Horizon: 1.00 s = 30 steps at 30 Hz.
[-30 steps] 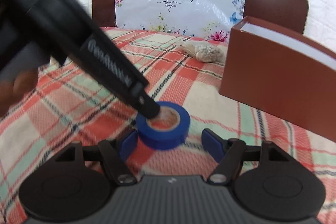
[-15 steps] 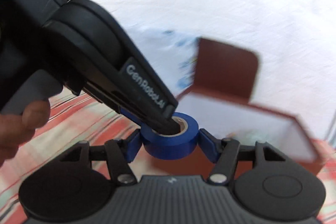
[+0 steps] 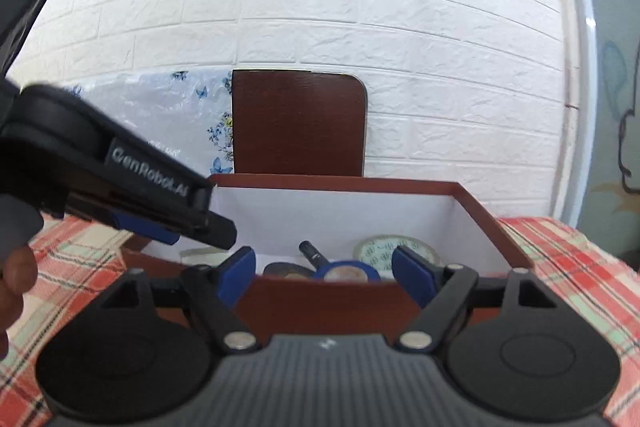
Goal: Organize objects
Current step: 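Lower the blue tape into the brown box and open the right gripper, then move the right gripper to the bag of cotton swabs and grasp it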
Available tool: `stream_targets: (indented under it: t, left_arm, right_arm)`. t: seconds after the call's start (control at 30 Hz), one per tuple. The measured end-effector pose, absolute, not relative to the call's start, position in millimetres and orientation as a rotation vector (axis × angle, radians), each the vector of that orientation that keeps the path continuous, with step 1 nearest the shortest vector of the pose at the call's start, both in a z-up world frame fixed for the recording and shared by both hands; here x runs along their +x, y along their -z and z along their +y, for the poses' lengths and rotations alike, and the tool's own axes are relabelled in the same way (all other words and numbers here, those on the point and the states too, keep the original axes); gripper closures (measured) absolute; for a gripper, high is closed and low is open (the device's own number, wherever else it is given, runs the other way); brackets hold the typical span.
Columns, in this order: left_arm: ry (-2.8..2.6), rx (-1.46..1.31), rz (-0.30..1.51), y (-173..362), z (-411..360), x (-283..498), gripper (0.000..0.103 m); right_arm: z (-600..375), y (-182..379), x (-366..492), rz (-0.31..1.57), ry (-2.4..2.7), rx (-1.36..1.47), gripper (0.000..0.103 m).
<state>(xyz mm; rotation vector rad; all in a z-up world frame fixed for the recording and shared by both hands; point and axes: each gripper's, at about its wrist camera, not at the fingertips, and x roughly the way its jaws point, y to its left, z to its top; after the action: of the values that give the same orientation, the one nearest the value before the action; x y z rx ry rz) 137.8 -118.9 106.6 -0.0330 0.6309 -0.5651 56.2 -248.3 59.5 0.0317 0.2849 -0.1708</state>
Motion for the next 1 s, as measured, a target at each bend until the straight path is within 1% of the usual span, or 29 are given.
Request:
stream_targets:
  t: [0.1,0.17,0.27,0.4,0.47,0.5,0.53,0.57,0.6,0.63,0.67,0.7,0.73,0.77,0.8,0.87,0.93,1.0]
  left_arm:
    - [0.539,0.016,0.574,-108.4,-109.6,116.6,0.055]
    - [0.545,0.024,0.565,-105.8,-97.5,105.6,0.054]
    - [0.493,0.046,0.587,-87.1,-75.3,97.1,0.054]
    - [0.340,0.063,0.690,-46.4,-29.3,109.9,0.054]
    - [0.247,0.076,0.711,-32.0,-2.4,119.6,0.054]
    - [0.189,0.084,0.713,-26.7,12.4,125.2,0.054]
    - [0.124,0.091,0.709,-22.0,27.6,131.2,0.053]
    - [0.070,0.081,0.701,-18.6,44.0,136.2,0.051]
    - [0.024,0.056,0.695,-16.6,61.1,140.5,0.048]
    - [-0.026,0.024,0.693,-15.1,79.9,144.6,0.046]
    - [-0.062,-0.004,0.685,-13.9,95.6,147.3,0.044]
    - [-0.095,-0.021,0.668,-11.5,110.1,148.2,0.042]
    - [-0.119,-0.027,0.644,-7.9,121.8,146.7,0.036]
    - [-0.131,-0.043,0.619,-4.6,129.4,144.0,0.033]
    - [-0.121,-0.084,0.601,-3.4,136.3,141.1,0.033]
    - [-0.124,-0.080,0.585,-2.9,136.2,141.4,0.033]
    - [-0.115,-0.042,0.573,-2.2,128.6,141.9,0.033]
    - [-0.086,-0.041,0.563,-2.2,127.0,138.1,0.033]
  right_arm:
    - [-243.8,-59.3,45.5,0.319,0.132,0.036,0.023]
    - [-239.5,-54.0,38.1,0.369,0.104,0.051,0.022]
    - [-223.7,-43.2,40.5,0.477,0.042,0.089,0.022]
    - [-182.1,-22.7,32.8,0.596,-0.081,0.037,0.023]
    - [-157.6,-14.1,35.2,0.677,-0.184,0.014,0.024]
    - [-144.6,-10.4,34.9,0.731,-0.243,0.014,0.027]
    - [-133.5,-7.8,35.2,0.739,-0.262,-0.008,0.021]
    - [-121.8,-8.3,37.1,0.729,-0.274,-0.057,0.022]
    - [-110.4,-12.2,43.0,0.730,-0.302,-0.095,0.026]
    - [-101.8,-17.0,50.6,0.731,-0.323,-0.109,0.039]
    - [-93.9,-22.8,59.7,0.728,-0.331,-0.122,0.045]
    - [-86.7,-30.0,68.7,0.708,-0.327,-0.136,0.047]
    - [-80.1,-37.9,78.2,0.671,-0.311,-0.154,0.047]
    - [-74.4,-46.6,92.8,0.631,-0.292,-0.178,0.047]
    - [-69.8,-55.0,112.0,0.599,-0.270,-0.195,0.046]
    - [-62.9,-66.4,155.0,0.580,-0.215,-0.217,0.044]
    - [-61.5,-71.2,199.4,0.616,-0.158,-0.216,0.040]
    - [-63.1,-67.7,241.9,0.673,-0.098,-0.226,0.039]
